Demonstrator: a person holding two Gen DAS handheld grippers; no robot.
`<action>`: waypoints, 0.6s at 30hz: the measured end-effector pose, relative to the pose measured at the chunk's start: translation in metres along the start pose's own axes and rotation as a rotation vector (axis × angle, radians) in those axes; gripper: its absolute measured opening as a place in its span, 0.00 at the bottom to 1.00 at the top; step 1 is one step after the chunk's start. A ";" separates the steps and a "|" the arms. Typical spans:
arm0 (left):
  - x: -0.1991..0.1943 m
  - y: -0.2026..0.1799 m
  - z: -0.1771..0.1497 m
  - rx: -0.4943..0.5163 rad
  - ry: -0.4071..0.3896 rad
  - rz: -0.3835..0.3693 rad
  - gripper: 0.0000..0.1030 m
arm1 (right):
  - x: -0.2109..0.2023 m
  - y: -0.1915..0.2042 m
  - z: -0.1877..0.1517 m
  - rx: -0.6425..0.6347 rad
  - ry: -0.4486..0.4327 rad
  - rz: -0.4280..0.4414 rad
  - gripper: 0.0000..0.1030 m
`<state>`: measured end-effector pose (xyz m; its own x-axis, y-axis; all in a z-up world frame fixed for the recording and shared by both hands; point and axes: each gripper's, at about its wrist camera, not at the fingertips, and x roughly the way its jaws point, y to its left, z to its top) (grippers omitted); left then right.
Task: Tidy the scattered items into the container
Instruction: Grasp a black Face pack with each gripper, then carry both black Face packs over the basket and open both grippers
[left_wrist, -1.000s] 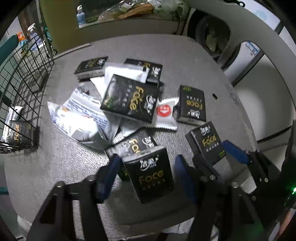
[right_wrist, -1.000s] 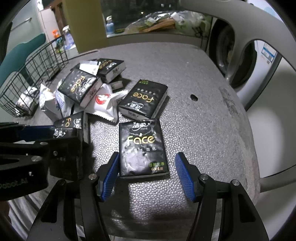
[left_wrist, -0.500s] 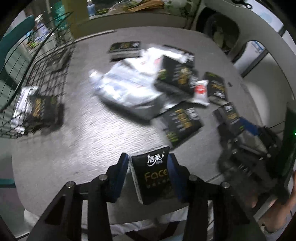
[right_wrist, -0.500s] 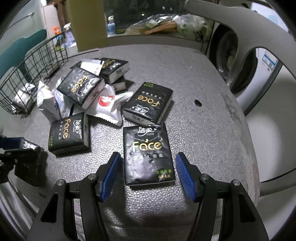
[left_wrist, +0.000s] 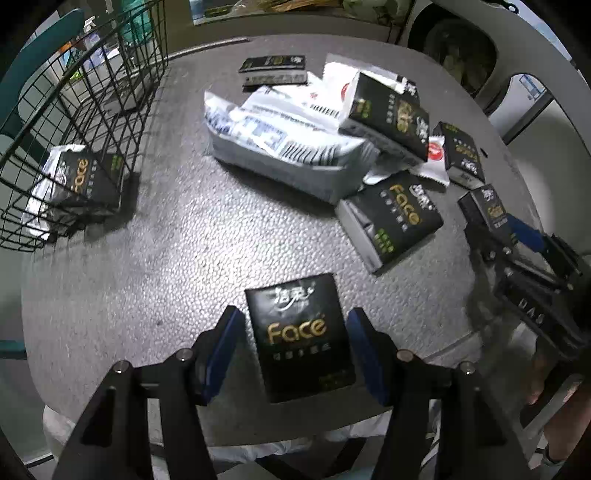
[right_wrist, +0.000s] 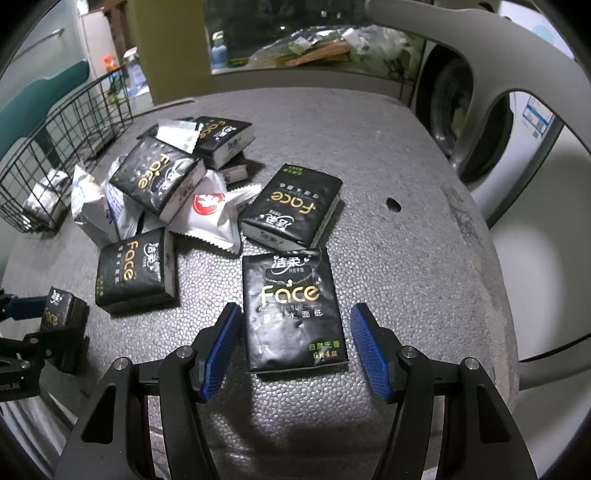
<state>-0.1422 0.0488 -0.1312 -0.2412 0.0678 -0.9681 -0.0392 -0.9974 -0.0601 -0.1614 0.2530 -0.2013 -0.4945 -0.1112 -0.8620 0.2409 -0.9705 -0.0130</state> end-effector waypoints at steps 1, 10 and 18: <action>0.001 0.001 -0.002 -0.001 0.001 0.000 0.64 | 0.000 -0.001 0.000 0.005 0.002 0.002 0.54; -0.001 0.003 -0.007 0.002 -0.004 0.018 0.51 | -0.006 -0.010 0.002 0.030 0.013 0.041 0.46; -0.041 0.008 -0.003 -0.003 -0.069 -0.019 0.51 | -0.076 0.026 0.029 0.004 -0.121 0.135 0.46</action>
<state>-0.1294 0.0382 -0.0926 -0.3072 0.0879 -0.9476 -0.0411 -0.9960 -0.0790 -0.1418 0.2304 -0.1212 -0.5552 -0.2651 -0.7883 0.3086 -0.9458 0.1007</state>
